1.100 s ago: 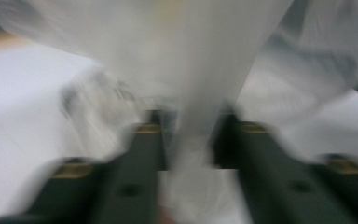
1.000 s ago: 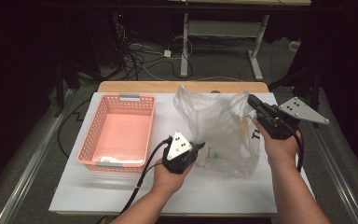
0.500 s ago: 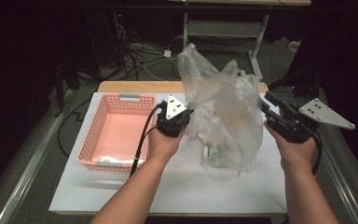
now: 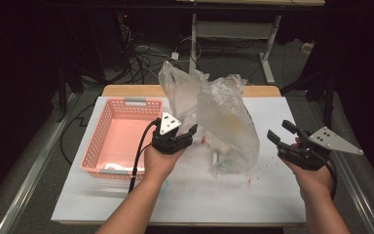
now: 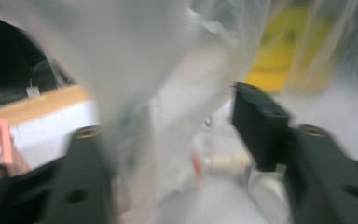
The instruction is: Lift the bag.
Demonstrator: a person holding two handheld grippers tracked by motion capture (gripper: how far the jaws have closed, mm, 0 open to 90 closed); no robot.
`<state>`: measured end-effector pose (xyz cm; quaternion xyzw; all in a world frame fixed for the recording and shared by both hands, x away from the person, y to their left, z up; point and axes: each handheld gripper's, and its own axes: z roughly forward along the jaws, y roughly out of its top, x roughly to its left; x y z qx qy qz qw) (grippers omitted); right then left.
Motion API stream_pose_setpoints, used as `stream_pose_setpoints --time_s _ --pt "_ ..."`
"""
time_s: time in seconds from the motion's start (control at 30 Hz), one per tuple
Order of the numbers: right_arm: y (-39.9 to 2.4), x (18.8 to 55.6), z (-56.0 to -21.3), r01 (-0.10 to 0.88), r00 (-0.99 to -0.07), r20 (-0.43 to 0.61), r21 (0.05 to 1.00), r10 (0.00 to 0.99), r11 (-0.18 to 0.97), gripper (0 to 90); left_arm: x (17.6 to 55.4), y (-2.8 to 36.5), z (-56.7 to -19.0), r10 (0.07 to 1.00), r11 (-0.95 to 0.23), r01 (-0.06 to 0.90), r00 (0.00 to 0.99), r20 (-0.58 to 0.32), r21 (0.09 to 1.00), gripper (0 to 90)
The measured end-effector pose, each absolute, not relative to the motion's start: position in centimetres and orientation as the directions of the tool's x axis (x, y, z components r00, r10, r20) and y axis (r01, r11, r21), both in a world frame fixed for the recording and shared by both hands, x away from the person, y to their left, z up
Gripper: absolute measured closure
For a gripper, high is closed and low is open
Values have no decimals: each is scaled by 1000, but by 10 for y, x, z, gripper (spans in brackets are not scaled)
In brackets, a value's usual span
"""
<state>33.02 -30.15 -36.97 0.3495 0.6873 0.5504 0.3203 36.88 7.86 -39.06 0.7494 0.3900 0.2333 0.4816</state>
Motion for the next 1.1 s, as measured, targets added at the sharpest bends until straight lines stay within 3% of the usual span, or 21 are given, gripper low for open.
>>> stream_pose_setpoints --time_s 0.17,0.3,0.43,0.67,1.1 --pt "-298 329 -395 180 -566 -25 971 824 154 203 347 92 -397 817 -265 394 576 -12 880 302" --pt "-296 328 -409 205 -570 -7 967 822 150 124 329 100 -406 789 -258 422 611 -62 869 263" --pt "-293 326 -420 228 -568 6 962 823 150 0 315 102 -415 778 -244 416 623 -80 876 146" --pt "-296 319 -430 252 -554 5 954 833 161 0 300 121 -416 746 -236 378 661 -83 895 9" --pt "-302 314 -439 268 -538 3 949 843 168 0 280 151 -423 766 -218 365 638 -73 905 0"
